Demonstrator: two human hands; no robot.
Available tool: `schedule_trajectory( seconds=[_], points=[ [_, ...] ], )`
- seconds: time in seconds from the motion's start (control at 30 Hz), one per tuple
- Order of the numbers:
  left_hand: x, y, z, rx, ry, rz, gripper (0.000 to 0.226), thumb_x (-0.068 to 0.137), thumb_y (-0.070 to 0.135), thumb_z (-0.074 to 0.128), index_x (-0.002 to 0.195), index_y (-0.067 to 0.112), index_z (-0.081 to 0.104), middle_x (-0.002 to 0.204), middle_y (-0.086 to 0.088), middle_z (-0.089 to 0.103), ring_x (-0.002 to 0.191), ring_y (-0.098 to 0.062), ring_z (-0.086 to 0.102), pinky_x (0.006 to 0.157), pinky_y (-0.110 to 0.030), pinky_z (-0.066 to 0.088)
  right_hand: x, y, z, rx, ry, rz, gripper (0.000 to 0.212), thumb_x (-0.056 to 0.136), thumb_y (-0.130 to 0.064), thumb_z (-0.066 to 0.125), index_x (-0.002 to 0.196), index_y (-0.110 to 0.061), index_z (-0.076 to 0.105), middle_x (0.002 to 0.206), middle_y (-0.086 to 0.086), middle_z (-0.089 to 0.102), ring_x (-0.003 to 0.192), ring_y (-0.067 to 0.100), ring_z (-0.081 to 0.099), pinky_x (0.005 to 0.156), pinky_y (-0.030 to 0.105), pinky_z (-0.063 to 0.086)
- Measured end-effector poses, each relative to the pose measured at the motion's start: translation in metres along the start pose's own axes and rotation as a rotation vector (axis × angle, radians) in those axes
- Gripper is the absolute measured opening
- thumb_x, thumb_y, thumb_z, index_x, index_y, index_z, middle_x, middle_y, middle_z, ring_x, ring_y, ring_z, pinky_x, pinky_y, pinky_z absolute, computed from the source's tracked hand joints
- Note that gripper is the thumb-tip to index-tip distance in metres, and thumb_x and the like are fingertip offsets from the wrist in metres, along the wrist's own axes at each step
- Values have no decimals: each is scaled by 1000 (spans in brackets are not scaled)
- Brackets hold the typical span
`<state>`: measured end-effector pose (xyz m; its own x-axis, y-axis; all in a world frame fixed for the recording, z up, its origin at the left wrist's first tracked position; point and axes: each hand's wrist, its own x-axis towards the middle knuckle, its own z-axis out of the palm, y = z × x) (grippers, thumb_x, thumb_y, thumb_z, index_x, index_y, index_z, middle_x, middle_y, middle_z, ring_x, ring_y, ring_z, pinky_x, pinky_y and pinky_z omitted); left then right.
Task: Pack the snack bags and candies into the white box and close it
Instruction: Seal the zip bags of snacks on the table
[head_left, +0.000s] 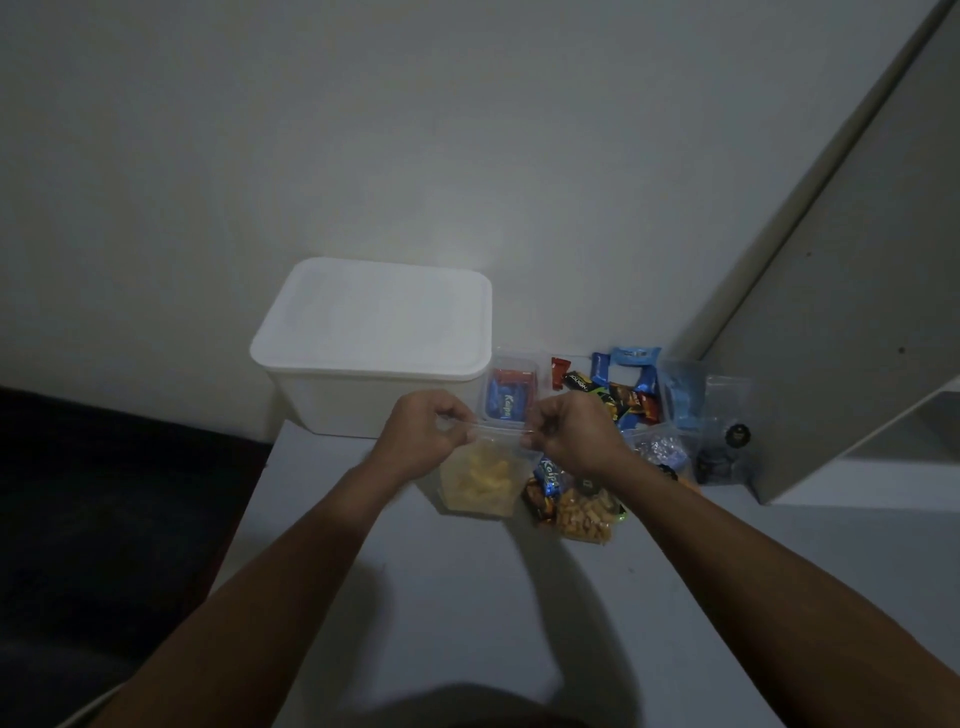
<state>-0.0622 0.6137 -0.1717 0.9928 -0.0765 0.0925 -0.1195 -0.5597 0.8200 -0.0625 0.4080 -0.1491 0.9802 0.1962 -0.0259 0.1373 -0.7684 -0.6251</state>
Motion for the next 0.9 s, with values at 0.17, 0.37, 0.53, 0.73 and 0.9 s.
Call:
schedule_trajectory(
  seconds=[0.17,0.37,0.53,0.73,0.9],
  points=[
    [2,2,-6,-47,66,-77,13,66,7,84,69,14,74,68,4,68,68,-7,62,68,-15,45,0,2,-5,85,-24,9,19,76,-12,79,70,-25,66,68,-13,63,58,-11,60,50,5,43],
    [3,-1,-10,-108,53,-87,17,62,6,86,72,14,75,71,-2,72,69,-12,65,72,-25,51,3,1,-13,64,16,-29,29,74,-7,79,59,-23,61,59,-17,53,52,-19,53,47,2,39],
    [6,-4,-11,-118,82,-120,21,64,2,84,71,17,72,75,-11,71,67,-14,64,68,-28,53,3,6,-16,99,-14,-35,23,74,-6,79,64,-19,64,61,-15,57,54,-18,56,50,1,41],
    [2,-4,-4,15,187,-56,61,63,5,86,118,11,62,108,-3,57,92,-15,55,81,-20,44,2,7,-9,134,8,-37,26,73,-7,80,63,-23,62,63,-13,59,56,-16,57,50,3,42],
    [-9,9,15,-95,312,-353,23,73,21,74,76,4,59,68,-4,56,63,-23,54,64,-34,51,0,10,2,146,38,-39,12,75,-10,79,75,-18,69,69,-12,64,62,-11,60,57,5,46]
  ],
)
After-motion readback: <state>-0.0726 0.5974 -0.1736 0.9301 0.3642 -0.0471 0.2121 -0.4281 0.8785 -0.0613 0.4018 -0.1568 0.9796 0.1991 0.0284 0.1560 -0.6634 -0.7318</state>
